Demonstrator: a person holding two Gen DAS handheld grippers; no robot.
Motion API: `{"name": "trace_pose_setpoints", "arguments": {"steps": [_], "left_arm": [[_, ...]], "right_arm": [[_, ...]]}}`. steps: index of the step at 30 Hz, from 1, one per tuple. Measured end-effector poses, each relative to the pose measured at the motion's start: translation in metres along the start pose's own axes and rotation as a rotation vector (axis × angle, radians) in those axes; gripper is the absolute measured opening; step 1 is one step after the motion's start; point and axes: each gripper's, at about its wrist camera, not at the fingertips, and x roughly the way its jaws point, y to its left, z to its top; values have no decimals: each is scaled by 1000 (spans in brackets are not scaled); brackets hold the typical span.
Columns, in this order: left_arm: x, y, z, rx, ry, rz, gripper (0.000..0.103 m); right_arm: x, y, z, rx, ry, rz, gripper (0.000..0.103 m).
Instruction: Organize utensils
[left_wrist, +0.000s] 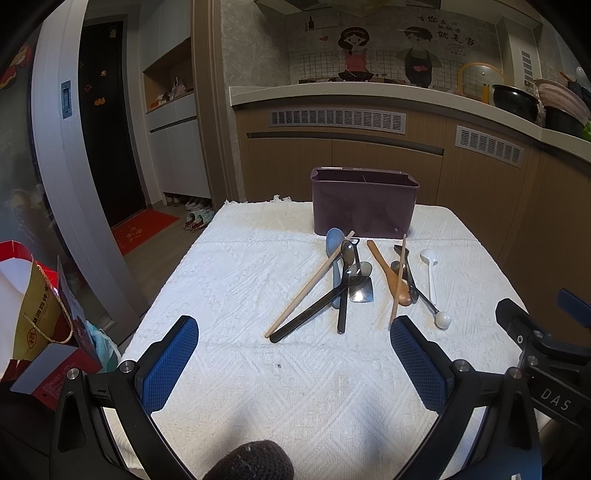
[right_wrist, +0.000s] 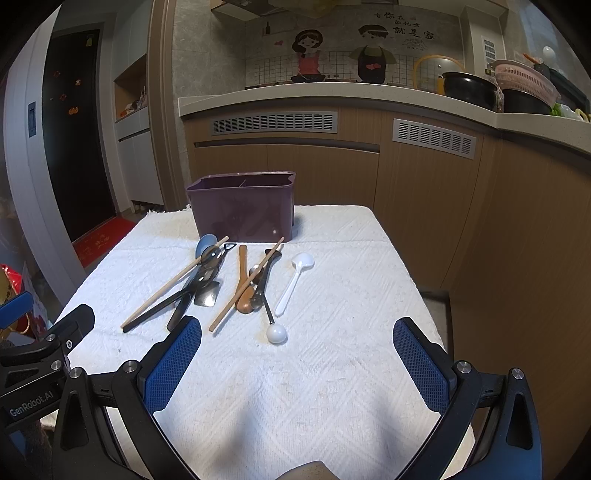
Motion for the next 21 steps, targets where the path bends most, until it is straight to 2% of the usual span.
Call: {"name": "trace_pose_setpoints", "arguments": {"steps": [10,16,21], "left_arm": [[3,2,-1,-1,6,-1,103],[24,10,4,9,21,-5,103],[53,13,15,40,75,-122,103]], "right_arm": [[1,0,0,-1,4,-1,103],[13,-3,5,-7,4,-29,103],[34,-8,15,-10,1,-57,103]]}}
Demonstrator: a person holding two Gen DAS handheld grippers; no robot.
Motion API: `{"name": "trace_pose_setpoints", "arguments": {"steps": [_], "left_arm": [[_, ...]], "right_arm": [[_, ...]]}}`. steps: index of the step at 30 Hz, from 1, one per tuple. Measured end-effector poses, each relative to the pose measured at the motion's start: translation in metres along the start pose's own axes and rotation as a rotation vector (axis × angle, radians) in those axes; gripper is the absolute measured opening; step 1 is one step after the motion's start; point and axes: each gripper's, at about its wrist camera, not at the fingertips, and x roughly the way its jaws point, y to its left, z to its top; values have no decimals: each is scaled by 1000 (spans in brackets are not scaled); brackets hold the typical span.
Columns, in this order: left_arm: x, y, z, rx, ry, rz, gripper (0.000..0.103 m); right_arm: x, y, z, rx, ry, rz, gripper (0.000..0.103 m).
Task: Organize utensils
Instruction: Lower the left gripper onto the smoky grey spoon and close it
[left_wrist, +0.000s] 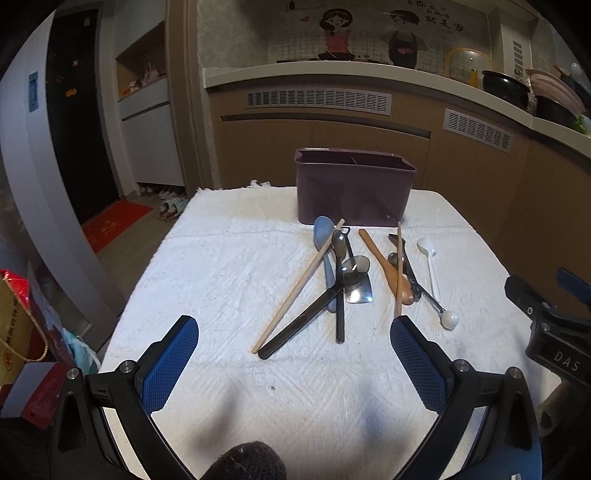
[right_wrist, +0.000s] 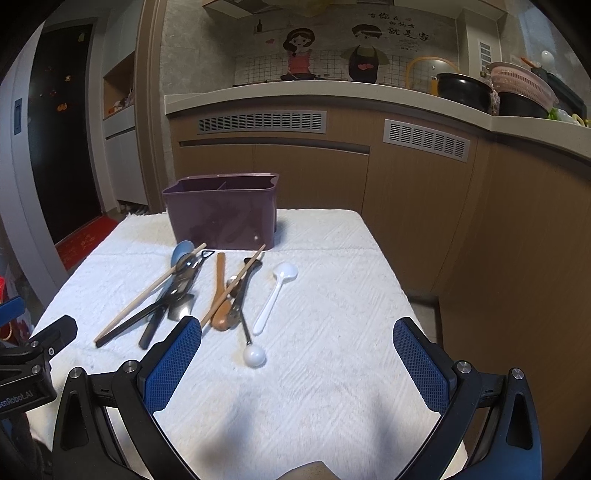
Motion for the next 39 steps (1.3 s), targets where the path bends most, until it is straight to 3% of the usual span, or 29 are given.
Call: {"name": "trace_pose_setpoints", "arguments": {"steps": [4,10,13,18,23,26,32,39], "left_arm": [[23,1,15,47,13,-90,103],[80,-6,32,149,223,-293,103],[103,-15,36,234,277,-302,99],[131,-23,52,325,327,-326,72],[149,-40,68,444,383,-420,53],[151,-49,74,502,379,-454,53],[163,-70,76,614,415,-441,53],[181,-77,75,636,488,-456,52]], "right_arm": [[28,-3,8,-10,59,19,103],[60,-7,22,-43,124,91,103],[73,-7,27,-68,131,87,103],[91,-14,30,-54,159,92,103],[103,-20,25,-18,193,109,103],[106,-23,22,-10,198,113,103],[110,-31,17,9,215,113,103],[110,-34,13,22,222,110,103]]}}
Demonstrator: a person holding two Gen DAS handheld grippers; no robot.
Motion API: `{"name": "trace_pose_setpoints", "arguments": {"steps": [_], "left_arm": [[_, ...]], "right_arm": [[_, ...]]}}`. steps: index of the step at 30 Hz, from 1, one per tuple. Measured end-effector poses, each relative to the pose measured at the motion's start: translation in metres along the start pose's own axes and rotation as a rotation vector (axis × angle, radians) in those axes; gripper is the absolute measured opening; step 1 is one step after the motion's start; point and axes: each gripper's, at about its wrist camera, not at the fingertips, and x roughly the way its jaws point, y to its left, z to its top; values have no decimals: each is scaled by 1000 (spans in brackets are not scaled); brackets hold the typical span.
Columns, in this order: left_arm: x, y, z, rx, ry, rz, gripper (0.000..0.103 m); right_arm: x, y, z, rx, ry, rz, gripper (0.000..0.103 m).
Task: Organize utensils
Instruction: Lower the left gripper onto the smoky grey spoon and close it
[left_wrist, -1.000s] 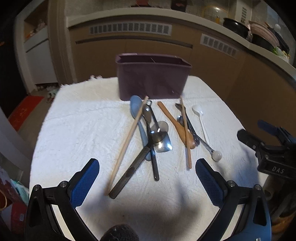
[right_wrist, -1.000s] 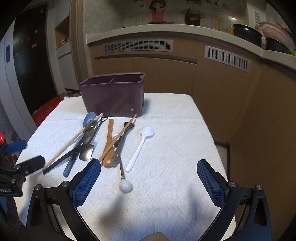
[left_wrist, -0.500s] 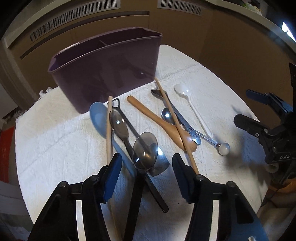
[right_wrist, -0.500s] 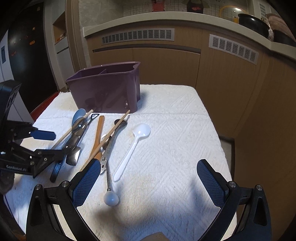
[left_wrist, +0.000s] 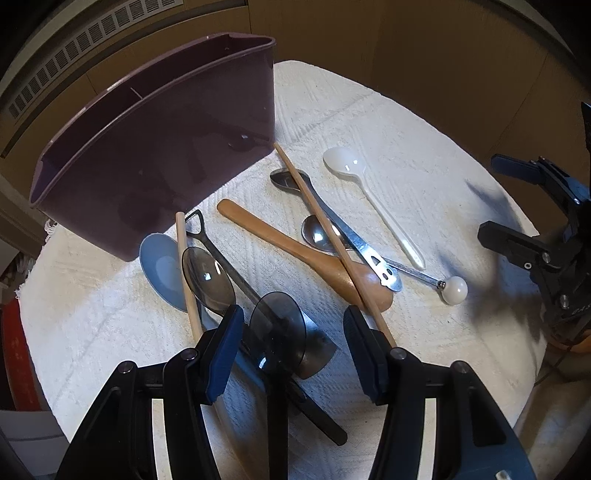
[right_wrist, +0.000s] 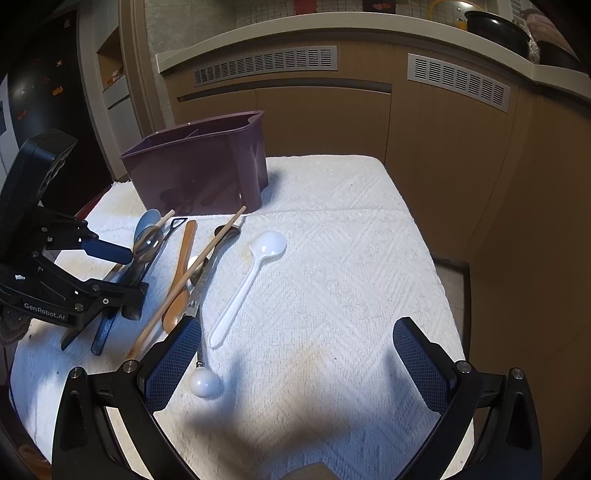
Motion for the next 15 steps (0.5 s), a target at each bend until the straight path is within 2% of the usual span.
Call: {"name": "trace_pose_setpoints", "arguments": {"steps": [2,4,7,11,15], "left_arm": [[4,1,0,-3,16,1,51],[5,2,-3,-10,22,1,45],[4,5,-8,-40,18,-14,30],[2,7,-16,-88,0,-21,30],[-8,7,-27,-156,-28,17,30]], "right_arm": [[0,-1,0,3,1,-1,103],[-1,-1,-1,3,1,-2,103],[0,1,-1,-3,1,1,103],[-1,6,-1,-12,0,5,103],[-2,8,-1,-24,2,2,103]]}}
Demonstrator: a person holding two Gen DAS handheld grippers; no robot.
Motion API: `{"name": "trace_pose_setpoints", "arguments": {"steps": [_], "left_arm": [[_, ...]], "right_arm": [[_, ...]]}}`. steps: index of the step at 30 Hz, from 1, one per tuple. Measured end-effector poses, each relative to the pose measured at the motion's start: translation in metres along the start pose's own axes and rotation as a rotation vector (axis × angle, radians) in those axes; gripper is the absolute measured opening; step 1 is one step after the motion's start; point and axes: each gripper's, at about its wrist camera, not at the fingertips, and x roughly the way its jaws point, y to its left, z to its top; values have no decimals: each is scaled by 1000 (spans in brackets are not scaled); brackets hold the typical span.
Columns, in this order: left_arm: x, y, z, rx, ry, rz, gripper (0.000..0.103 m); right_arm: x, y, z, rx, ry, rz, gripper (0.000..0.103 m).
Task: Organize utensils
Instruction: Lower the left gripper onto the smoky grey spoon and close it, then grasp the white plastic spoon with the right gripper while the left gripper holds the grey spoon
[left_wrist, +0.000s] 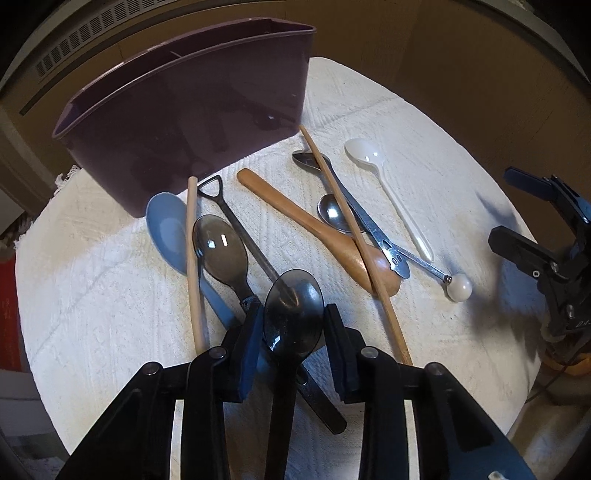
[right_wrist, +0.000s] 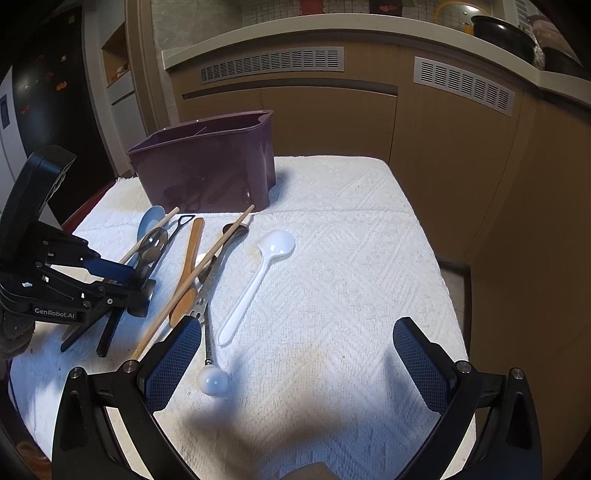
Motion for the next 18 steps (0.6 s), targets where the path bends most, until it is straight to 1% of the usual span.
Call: {"name": "trace_pose_setpoints", "arguments": {"steps": [3,6,8,9,10,11,12,15,17,18], "left_arm": [[-22,4,-10,-87,-65,37,30],[-54,7,-20,-197,-167,109,30],[-74,9,-27,-275,-239,178,30],[-85,11,-32,-315,-276,211,30],[-95,14,-38,-356,-318,224,30],[-104,18,-45,-395,-357,215,30],[-111,22,-50,-432,-382,202,30],[-118,29,-56,-495,-409,222,30],[-118,33,-62,-512,-413,225,30],[-115,35,-63,-517,-413,220,30]], "right_arm": [[-2,0,3,-11,4,-8,103],[-2,-1,10,-23,11,-8,103],[2,-1,16,-28,18,-1,101],[5,-1,20,-30,25,5,98],[9,0,24,-34,37,16,90],[14,2,29,-41,53,35,83],[19,3,33,-45,66,52,81],[38,8,44,-57,99,69,73],[54,11,52,-61,129,65,61],[61,12,54,-60,142,63,57]]}}
